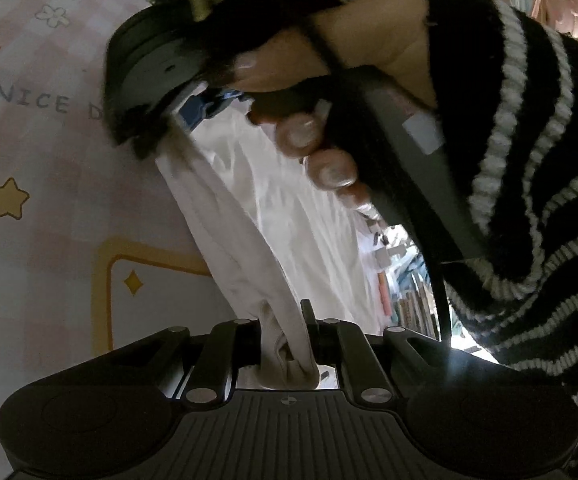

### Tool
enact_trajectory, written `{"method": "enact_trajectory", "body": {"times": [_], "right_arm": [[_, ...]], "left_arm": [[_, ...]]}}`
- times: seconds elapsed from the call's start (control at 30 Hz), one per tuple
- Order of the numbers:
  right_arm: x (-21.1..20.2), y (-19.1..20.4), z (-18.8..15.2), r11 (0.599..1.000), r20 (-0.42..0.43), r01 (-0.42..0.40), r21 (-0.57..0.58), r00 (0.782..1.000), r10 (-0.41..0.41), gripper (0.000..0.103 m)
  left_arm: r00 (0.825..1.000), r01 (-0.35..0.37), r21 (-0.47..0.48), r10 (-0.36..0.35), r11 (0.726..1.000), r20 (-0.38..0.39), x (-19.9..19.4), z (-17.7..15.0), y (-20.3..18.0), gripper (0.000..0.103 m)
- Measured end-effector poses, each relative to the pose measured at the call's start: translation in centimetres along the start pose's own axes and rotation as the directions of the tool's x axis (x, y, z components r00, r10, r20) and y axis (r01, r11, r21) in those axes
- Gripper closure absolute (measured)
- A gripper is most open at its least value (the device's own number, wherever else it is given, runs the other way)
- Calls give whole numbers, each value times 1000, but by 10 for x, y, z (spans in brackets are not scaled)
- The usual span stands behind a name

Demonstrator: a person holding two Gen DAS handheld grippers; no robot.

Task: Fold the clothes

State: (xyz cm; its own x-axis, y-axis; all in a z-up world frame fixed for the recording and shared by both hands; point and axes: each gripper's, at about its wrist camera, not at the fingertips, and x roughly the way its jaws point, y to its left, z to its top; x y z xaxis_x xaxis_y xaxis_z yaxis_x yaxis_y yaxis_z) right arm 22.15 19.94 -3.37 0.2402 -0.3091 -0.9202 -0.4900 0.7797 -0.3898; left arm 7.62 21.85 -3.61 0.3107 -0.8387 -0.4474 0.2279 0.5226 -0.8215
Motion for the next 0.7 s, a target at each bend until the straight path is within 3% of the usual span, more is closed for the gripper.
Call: {"method": "enact_trajectory", "body": {"times": [0.07,0.23,0.47,0.7], "right_arm": [[-5,-9,-2,1000,12,-21,20,1000,20,93],[-19,-39,-16,995,58,-60,85,997,55,96],[-38,-94,-52,974,146,-114,198,986,86,96],[-56,-148,-89,937,235,-177,300,966,107,96]], "left_arm": [[1000,-6,12,6,1000,2,0,1,-2,93],[997,-44,150,35,988,63,-7,3,-28,93],[993,-93,345,61,934,104,1,-1,-73,93],[994,-108,433,82,895,78,29,-24,-112,94]]}}
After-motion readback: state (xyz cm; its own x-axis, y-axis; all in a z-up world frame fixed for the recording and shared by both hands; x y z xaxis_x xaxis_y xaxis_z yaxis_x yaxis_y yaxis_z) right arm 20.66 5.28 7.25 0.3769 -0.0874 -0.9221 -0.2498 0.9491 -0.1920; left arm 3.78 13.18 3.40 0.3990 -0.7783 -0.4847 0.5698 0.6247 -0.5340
